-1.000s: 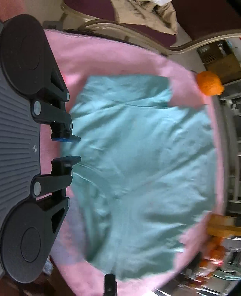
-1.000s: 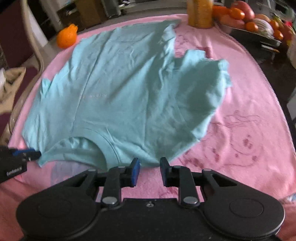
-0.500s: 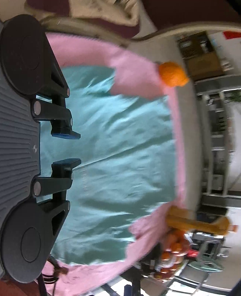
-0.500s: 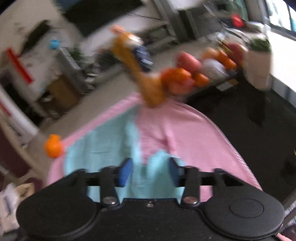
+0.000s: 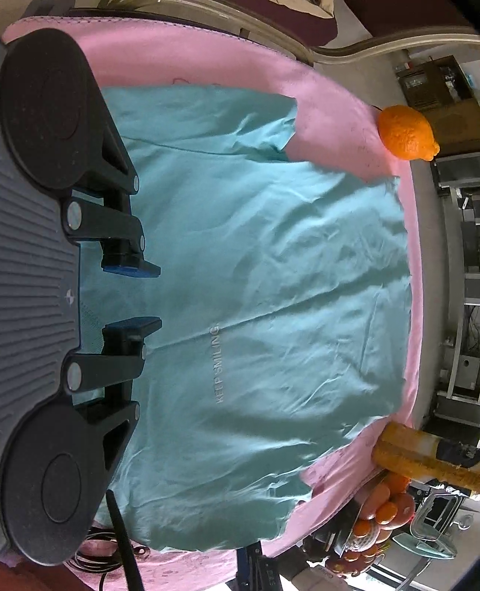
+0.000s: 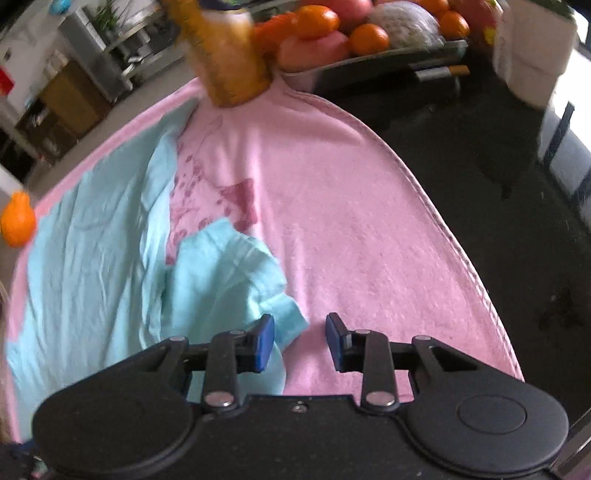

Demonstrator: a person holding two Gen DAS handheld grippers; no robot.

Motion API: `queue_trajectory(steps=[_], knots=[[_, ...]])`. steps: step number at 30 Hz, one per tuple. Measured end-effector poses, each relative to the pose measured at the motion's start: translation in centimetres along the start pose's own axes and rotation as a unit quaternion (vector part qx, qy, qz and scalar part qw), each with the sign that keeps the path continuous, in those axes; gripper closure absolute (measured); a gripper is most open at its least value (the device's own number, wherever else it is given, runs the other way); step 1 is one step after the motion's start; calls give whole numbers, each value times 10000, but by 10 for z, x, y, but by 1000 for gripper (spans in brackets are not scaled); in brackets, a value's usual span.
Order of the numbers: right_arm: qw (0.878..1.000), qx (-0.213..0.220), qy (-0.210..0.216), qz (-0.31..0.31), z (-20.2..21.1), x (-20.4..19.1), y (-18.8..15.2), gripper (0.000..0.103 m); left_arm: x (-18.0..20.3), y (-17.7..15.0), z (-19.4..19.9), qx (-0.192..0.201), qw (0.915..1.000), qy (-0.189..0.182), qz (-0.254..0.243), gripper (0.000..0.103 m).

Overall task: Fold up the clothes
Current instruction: 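Open both grippers and release the shirt hem onto the blanket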

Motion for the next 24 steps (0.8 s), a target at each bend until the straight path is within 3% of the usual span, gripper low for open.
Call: queue_trajectory(steps=[8,11,13,19,24], knots=[[9947,172,-475,897,-3,-26,-6,69,-5,-3,-4,-4,9999,145,52,78],[9973,292,-349,580,1,-19,-3,98,-6,-3,-4,21,9998,182,30,78],[9984,420,-249,290,7,-13,1,100,-6,-2,-3,55,9998,189,13,78],[9903,1153,-763,-90,46,6,8,100,-5,-4,-6,25,9998,193,-20,78],[9895,510,-1334,-225,19,23,7,100,0,-8,-13,-37,9997,218,-135,78]])
Point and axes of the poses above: each gripper's, at about its wrist camera, not at the fingertips, and z roughly against the way its jaws point, x to its right, y to its top, the point moved 4 cm from there along -z, roughly the way its jaws point, and after that the axes turned 6 degrees about y, right-handed, at the moved point
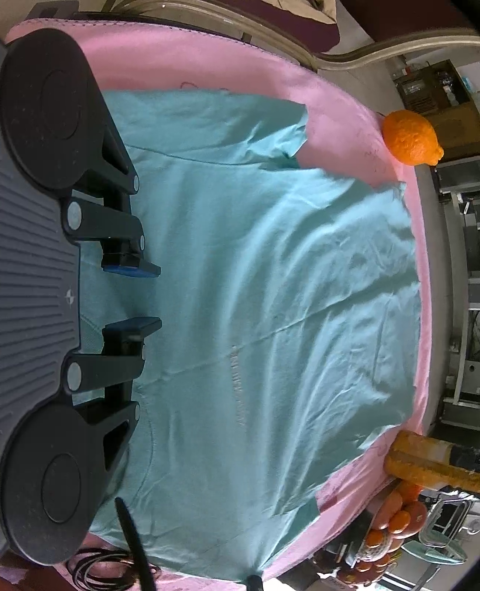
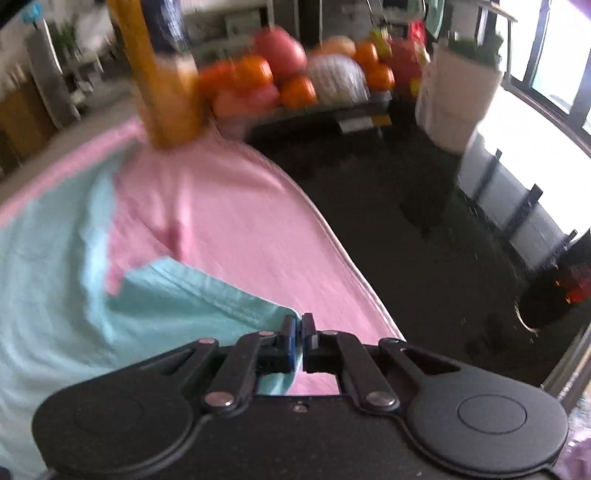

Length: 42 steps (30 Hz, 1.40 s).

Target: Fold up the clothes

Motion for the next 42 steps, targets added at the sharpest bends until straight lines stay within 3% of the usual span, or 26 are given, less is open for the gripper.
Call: queue_trajectory(steps=[3,6,10,12,22,24,26,30,32,34,39,42], knots=[[9996,-108,-183,207,-5,-4,-1,99,1,-2,1,47,10000,41,-65,78],[9999,68,-133,35,14,-5,-3,97,-8,-1,11,186,9997,-35,145,78],[9954,377,863,144,56,-21,-13,86,-18,2,19,313,9991,-54,295,78],[9913,223,1269,281,59,-31,-23,86,-17,0,15,199,9995,18,259,79],[9857,-893,955,1063,27,-57,-59,87,-11,-14,9,-173,9997,134,-52,78],[9868,-739,906,1119,30,-60,-56,87,-25,-11,20,-116,9998,105,111,78],[9864,-417,1147,1097,47,-67,-46,85,-49,-2,36,55,9990,38,439,77],[9719,317,2052,1104,94,-90,-15,63,-113,24,46,177,9939,356,1031,74],[9574,584,2589,1140,112,-103,0,61,-139,36,37,68,9926,599,1058,68],[9533,604,2737,1122,108,-107,1,57,-157,40,19,-182,9915,627,1130,67],[9516,569,2841,1030,89,-112,-3,56,-171,32,-23,-739,9851,163,1543,65],[9504,548,2902,975,78,-114,-6,56,-168,38,-35,-656,9869,167,1467,66]])
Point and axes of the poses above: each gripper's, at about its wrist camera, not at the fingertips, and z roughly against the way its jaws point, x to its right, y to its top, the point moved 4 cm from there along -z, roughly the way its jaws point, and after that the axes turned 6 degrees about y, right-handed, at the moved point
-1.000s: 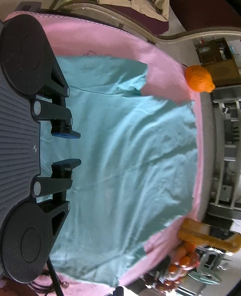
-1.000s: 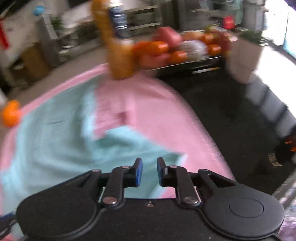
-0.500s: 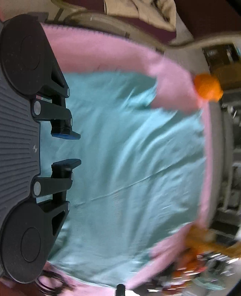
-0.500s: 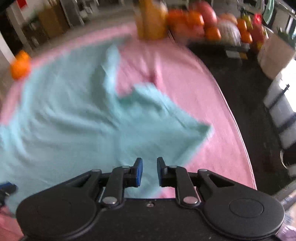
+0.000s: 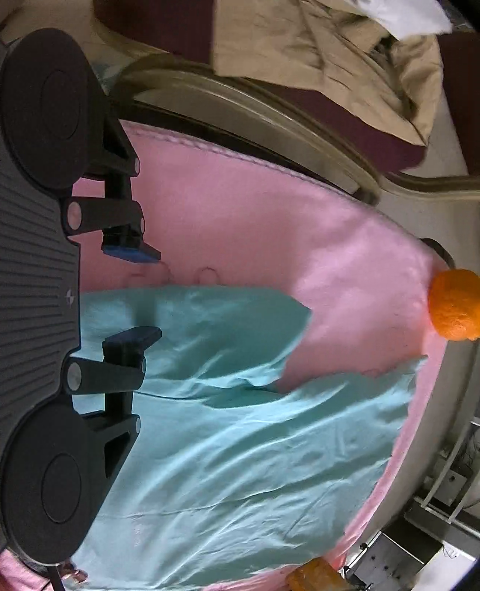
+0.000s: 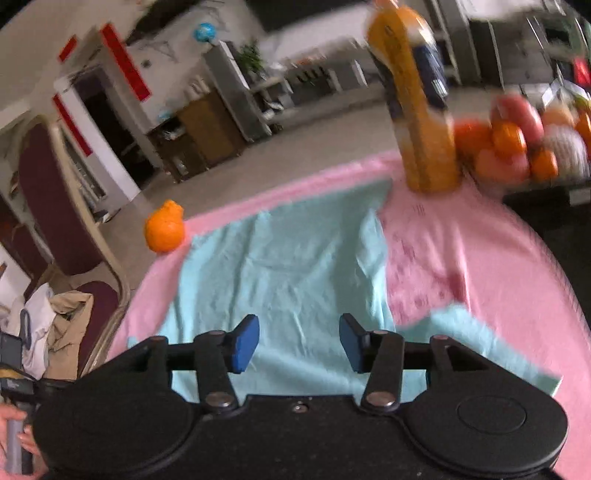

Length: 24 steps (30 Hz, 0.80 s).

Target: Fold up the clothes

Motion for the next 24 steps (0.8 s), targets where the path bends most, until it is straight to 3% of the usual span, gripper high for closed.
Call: queue_trajectory(steps=[3,4,5,7,10,12,15,18,20,21,24], knots=[[10000,3,61,-61,-10,3,-4,56,6,3,-4,58,9999,104,-26,75],[9999,4,81,-81,-14,5,-5,56,10,4,0,172,9997,173,-68,95],[9999,5,102,-102,-17,6,-6,56,13,5,3,285,9992,242,-109,100],[9999,19,95,-120,-17,5,-7,56,27,6,18,751,9954,430,-403,101],[9996,-16,69,-278,-18,10,-5,56,68,3,41,1479,9813,564,-1093,101],[9991,-43,53,-408,-19,14,-5,56,103,-2,44,1662,9718,467,-1605,99],[9980,-116,42,-627,-22,22,-6,56,150,-17,28,1290,9628,186,-2365,85],[9971,-79,84,-749,-19,26,-5,56,162,-28,19,823,9624,84,-2586,82],[9965,-43,118,-822,-16,28,-4,56,147,-23,37,960,9694,-164,-2255,78],[9962,-25,135,-859,-15,29,-4,56,135,-17,48,1077,9741,-341,-1957,69],[9951,30,186,-968,-11,32,-2,52,86,5,67,1301,9854,-801,-752,66]])
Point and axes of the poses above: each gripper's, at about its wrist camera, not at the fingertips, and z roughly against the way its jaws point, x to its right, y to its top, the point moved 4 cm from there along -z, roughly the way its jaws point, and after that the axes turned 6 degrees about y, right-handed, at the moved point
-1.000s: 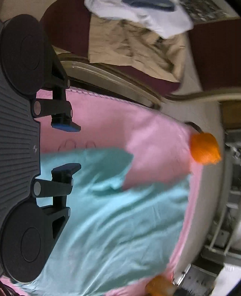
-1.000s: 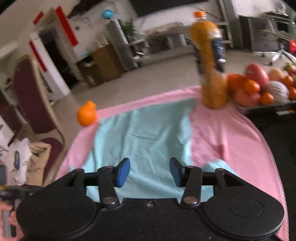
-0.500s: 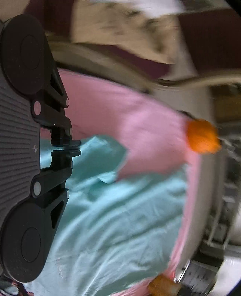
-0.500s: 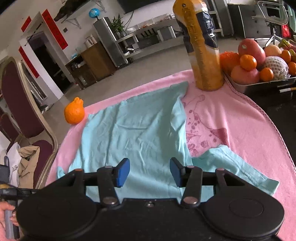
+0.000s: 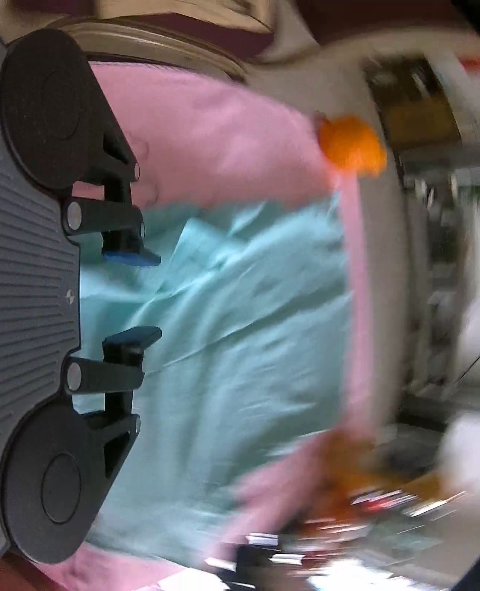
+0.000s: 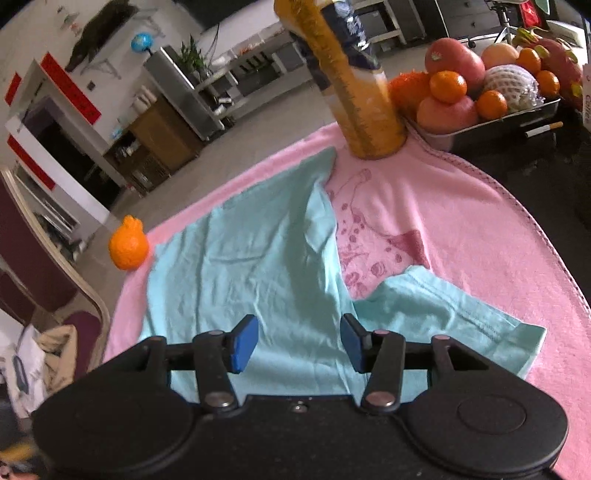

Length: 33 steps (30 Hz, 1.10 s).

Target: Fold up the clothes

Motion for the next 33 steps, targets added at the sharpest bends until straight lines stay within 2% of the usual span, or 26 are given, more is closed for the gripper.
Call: queue_trajectory(steps=[2,4,6,9,12,14,18,24,25,27,29,33], knots=[[10000,34,37,-73,3,2,1,52,-28,6,-2,-25,9979,124,639,70],[9998,68,74,-146,5,4,3,51,-44,3,-13,-295,9942,219,1012,71],[9997,86,100,-198,7,5,3,51,-44,-2,-21,-578,9920,7,1122,72],[9997,55,101,-208,4,4,2,50,-33,1,-28,-575,9907,-203,1213,70],[9997,24,103,-217,2,4,1,50,-29,10,-40,-754,9850,-451,1487,68],[9997,3,103,-223,1,4,0,49,-19,9,-45,-900,9846,-484,1420,67],[9997,-19,110,-232,-1,5,0,48,2,7,-49,-869,9929,-103,805,62],[9998,-126,101,-125,-4,1,-4,47,10,3,-69,-1119,9919,378,475,64],[9998,-125,96,-110,-4,0,-4,47,10,2,-70,-1112,9918,470,428,72],[9998,-132,104,-123,-4,1,-4,47,4,0,-68,-1107,9906,636,484,97],[9997,-130,115,-147,-4,2,-5,47,-10,1,-58,-1035,9896,667,748,99],[9996,-111,171,-188,-2,1,-4,46,-49,2,-25,-618,9870,779,1263,100]])
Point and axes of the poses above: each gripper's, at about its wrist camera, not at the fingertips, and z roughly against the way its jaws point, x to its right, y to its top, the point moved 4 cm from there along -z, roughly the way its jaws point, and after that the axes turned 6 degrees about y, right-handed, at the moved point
